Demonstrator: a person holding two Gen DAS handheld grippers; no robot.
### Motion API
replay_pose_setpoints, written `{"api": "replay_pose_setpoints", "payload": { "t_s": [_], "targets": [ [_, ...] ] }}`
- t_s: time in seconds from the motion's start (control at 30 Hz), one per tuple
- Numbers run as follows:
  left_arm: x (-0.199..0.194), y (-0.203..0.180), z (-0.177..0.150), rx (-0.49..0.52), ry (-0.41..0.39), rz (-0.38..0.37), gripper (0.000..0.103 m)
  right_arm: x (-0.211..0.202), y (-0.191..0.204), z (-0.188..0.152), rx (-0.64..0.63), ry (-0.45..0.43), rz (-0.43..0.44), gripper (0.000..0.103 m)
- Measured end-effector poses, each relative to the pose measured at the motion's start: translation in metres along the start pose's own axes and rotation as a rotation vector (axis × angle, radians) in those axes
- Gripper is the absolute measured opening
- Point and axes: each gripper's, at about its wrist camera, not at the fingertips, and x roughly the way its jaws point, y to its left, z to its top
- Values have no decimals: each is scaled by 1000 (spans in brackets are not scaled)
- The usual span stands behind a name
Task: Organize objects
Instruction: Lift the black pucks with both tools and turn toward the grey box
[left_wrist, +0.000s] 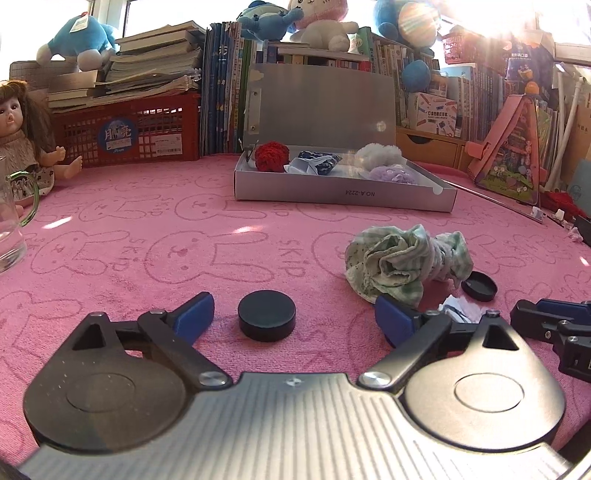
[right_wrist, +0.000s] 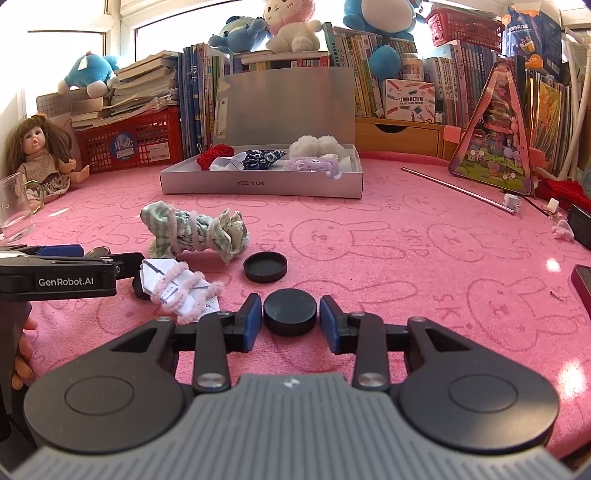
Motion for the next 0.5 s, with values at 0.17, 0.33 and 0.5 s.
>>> {"api": "replay_pose_setpoints", "payload": {
  "t_s": [0.17,0.33,0.5],
  "targets": [
    [2,0,3,12,18,15,96,1,3,-1,-7,-10,-13,50],
    [1,4,6,-15,24,20,89,2,3,0,-4,-12,-15,44],
    [-1,9,9,-12,25,52,64,3,2,3,2,-11,-8,38]
  ]
}}
